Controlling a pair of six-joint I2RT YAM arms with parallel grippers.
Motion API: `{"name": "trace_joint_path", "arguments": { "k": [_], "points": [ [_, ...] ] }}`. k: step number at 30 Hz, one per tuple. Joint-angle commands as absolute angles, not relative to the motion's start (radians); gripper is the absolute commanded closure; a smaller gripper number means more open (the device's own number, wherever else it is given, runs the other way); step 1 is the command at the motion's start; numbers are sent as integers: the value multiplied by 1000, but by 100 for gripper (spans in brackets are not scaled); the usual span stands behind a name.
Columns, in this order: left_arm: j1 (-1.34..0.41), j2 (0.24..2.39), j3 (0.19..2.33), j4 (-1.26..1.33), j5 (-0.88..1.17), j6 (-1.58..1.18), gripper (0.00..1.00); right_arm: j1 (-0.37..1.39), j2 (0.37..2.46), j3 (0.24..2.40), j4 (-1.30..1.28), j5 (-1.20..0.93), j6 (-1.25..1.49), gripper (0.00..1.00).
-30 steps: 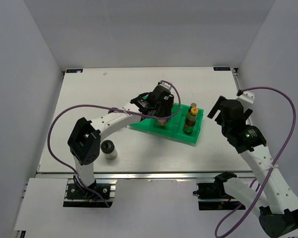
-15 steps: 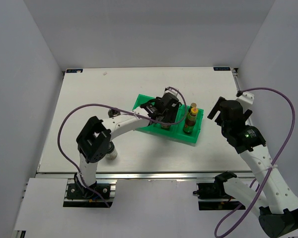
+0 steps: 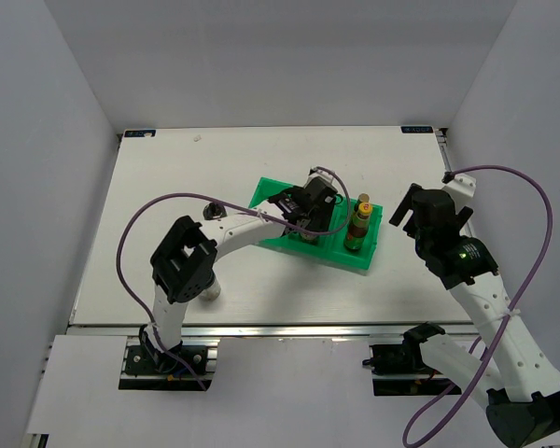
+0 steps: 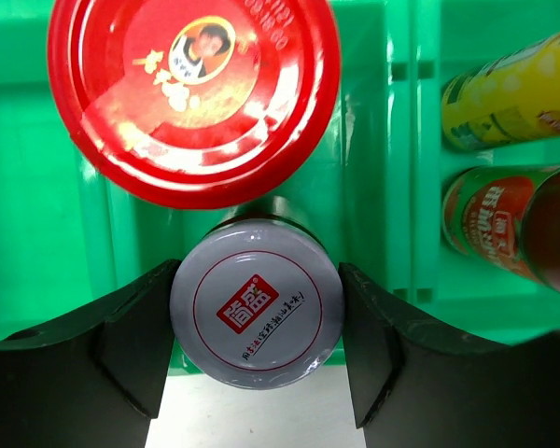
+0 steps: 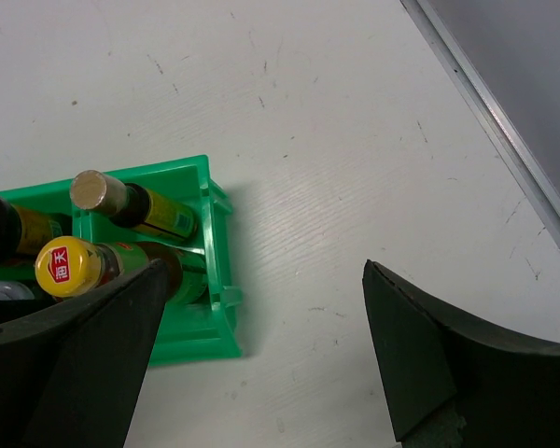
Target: Organize the condiment bottles
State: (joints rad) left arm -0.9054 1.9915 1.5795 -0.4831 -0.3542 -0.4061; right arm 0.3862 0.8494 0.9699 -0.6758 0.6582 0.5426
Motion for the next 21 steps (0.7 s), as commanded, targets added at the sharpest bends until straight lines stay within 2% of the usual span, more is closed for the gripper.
{"name": "trace_joint_path", "arguments": {
  "k": [1, 2, 5, 16, 18, 21],
  "points": [
    [-907, 1953, 1632, -471, -373, -416, 30, 382, 835, 974, -640, 669, 538, 11],
    [-907, 1948, 1632, -475, -373, -413, 22, 380, 831, 974, -640, 669, 540, 10],
    [-907, 1919, 1623, -476, -353, -405, 14, 382, 822, 973, -637, 667, 538, 11],
    [-922, 1761, 1595, -489, -270, -356, 10, 380, 819, 966, -621, 638, 525, 11],
    [-923, 1697, 1577, -508, -288, -362, 2, 382, 819, 963, -617, 621, 515, 11],
    [-923, 1617, 1489, -535, -365, -377, 2, 382, 819, 950, -592, 604, 488, 11]
  ]
}}
